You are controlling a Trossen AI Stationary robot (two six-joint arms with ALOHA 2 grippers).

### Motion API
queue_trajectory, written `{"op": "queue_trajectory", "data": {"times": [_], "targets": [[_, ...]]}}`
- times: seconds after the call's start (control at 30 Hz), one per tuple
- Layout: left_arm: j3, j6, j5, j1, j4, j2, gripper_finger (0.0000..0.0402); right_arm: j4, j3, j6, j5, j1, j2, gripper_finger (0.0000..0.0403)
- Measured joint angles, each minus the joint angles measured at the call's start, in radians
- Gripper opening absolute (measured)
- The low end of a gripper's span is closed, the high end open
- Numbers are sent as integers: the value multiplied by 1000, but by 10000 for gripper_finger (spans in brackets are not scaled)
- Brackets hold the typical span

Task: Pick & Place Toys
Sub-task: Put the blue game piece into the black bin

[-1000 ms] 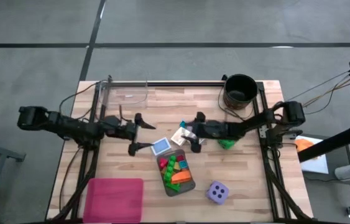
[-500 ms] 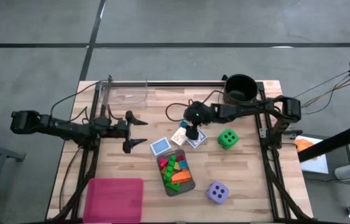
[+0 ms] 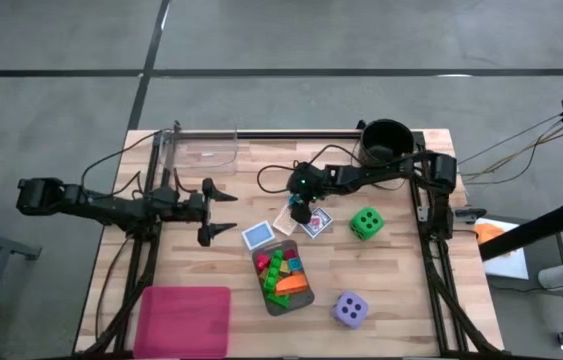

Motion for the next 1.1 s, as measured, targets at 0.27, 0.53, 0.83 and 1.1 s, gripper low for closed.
{"op": "queue_trajectory", "data": {"times": [0.27, 0.53, 0.83, 1.1], "targets": [[0, 1, 0, 0, -9, 1, 377, -67, 36, -2, 27, 1, 14, 250], [0, 3, -5, 0, -14, 1, 377, -105, 35, -6, 41, 0, 5, 117], [0, 2, -8, 0, -19, 1, 377, -138, 25, -40, 70, 0, -27, 19], [1, 0, -15, 0, -23, 1, 377, -147, 27, -69, 64, 1, -65, 14]]}}
